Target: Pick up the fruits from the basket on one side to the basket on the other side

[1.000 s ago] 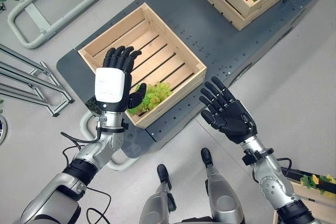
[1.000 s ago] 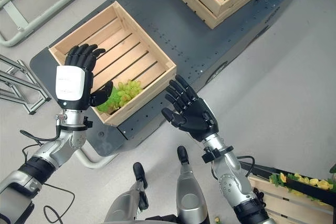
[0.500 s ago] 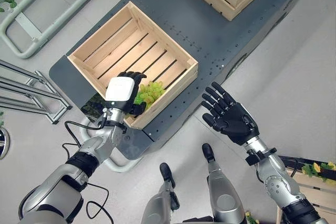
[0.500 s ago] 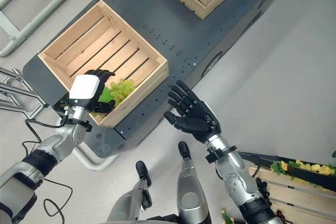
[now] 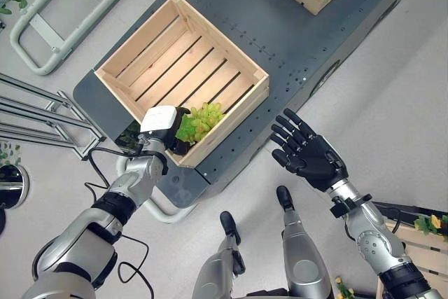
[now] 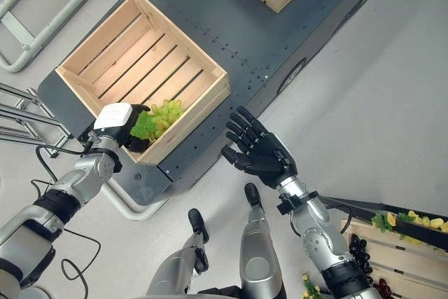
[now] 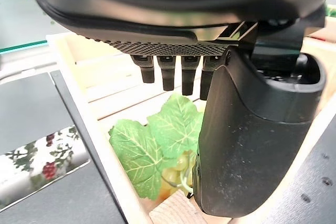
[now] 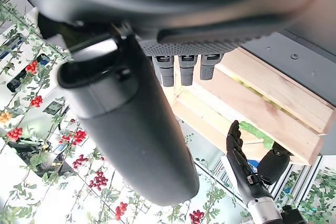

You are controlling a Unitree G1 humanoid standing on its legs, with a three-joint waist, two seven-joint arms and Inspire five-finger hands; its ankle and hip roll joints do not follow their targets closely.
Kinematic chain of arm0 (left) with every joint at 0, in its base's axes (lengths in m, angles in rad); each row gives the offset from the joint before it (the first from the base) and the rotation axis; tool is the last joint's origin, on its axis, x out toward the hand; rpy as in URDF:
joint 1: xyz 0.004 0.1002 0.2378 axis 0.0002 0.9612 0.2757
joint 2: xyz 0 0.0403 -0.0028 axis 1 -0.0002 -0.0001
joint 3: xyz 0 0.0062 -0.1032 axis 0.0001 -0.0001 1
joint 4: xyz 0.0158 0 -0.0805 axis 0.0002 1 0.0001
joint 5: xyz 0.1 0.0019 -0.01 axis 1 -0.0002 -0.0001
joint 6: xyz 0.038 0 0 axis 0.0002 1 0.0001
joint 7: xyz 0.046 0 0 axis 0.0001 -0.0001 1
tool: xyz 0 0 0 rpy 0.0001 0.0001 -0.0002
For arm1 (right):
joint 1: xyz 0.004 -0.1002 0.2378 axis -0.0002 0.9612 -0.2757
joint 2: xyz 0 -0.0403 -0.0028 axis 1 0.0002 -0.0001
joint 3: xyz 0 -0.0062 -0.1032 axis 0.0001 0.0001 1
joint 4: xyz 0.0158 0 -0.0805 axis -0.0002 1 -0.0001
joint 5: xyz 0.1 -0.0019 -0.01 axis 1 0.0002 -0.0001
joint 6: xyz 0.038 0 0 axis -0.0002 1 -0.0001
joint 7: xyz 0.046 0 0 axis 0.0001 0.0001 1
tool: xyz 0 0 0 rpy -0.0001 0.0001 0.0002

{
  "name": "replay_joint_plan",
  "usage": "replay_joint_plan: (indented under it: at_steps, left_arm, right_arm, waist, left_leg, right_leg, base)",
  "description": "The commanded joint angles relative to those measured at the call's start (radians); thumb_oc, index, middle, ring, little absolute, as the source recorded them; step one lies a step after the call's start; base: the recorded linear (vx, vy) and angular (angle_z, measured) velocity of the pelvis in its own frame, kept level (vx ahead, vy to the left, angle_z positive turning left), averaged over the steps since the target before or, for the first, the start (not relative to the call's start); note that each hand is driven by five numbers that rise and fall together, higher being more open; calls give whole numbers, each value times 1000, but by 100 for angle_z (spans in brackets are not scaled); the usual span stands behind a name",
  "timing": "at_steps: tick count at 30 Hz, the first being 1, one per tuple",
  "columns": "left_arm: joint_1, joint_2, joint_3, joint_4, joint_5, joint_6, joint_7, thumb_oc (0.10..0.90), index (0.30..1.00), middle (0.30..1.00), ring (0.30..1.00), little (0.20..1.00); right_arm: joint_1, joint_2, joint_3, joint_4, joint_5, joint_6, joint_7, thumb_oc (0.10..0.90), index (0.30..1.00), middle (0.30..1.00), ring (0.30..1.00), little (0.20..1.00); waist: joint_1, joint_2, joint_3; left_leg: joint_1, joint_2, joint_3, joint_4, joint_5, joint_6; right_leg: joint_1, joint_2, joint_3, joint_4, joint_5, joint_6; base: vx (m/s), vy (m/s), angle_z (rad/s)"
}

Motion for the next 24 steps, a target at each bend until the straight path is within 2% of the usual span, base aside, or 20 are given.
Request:
replay_joint_plan:
  at_steps: [1,4,8,10,17,20,23,24]
  left_arm:
    - [-102,45,28,76,65,90,28,800,900,900,900,900]
    - [-122,41,14,95,85,111,50,800,900,900,900,900]
    - [-145,32,-1,117,98,131,145,800,900,900,900,900]
    - [-159,18,-9,140,86,118,224,800,900,900,900,900]
    - [-180,-30,-15,198,69,103,331,800,900,900,900,900]
    - [-202,-48,-27,239,41,79,355,800,900,900,900,900]
    - [-228,-71,-40,270,53,27,336,800,900,900,900,900]
    - [-231,-74,-41,272,54,28,334,800,900,900,900,900]
  right_arm:
    - [-27,9,-29,-127,14,-35,72,800,900,900,900,900]
    - [-38,12,-23,-123,12,-35,67,800,900,900,900,900]
    - [-46,22,-14,-120,13,-37,61,800,900,900,900,900]
    - [-51,32,0,-110,10,-48,64,800,900,900,900,900]
    - [-78,54,23,-90,7,-59,56,800,900,900,900,900]
    - [-89,60,35,-78,10,-66,55,800,900,900,900,900]
    - [-101,73,40,-67,9,-64,60,800,900,900,900,900]
    - [-102,76,39,-67,7,-63,61,800,900,900,900,900]
  waist:
    - [-33,-74,-43]
    - [-34,-76,-38]
    - [-35,-86,-32]
    - [-35,-94,-24]
    - [-38,-116,-4]
    - [-41,-129,7]
    - [-45,-146,18]
    - [-45,-148,19]
  left_leg:
    - [-53,35,-3,96,36,-23]
    - [-61,37,-4,102,37,-25]
    - [-74,40,-3,112,32,-25]
    - [-85,43,-3,120,30,-26]
    - [-114,51,-4,146,28,-31]
    - [-141,59,-8,179,35,-37]
    - [-156,65,-6,187,27,-37]
    - [-156,65,-6,186,25,-36]
  right_leg:
    - [-3,-17,6,60,-25,-47]
    - [-10,-17,4,64,-24,-48]
    - [-22,-15,2,74,-26,-48]
    - [-33,-13,-1,82,-26,-50]
    - [-57,-4,-2,102,-28,-53]
    - [-73,1,-2,120,-31,-55]
    - [-80,1,-5,115,-23,-53]
    - [-80,0,-5,112,-21,-52]
  base:
    - [0,0,0]
    - [0,0,0]
    - [-3,-20,0]
    - [-18,-52,-1]
    - [-20,-35,-1]
    - [-30,-56,0]
    - [-18,-45,-7]
    - [-14,-46,-4]
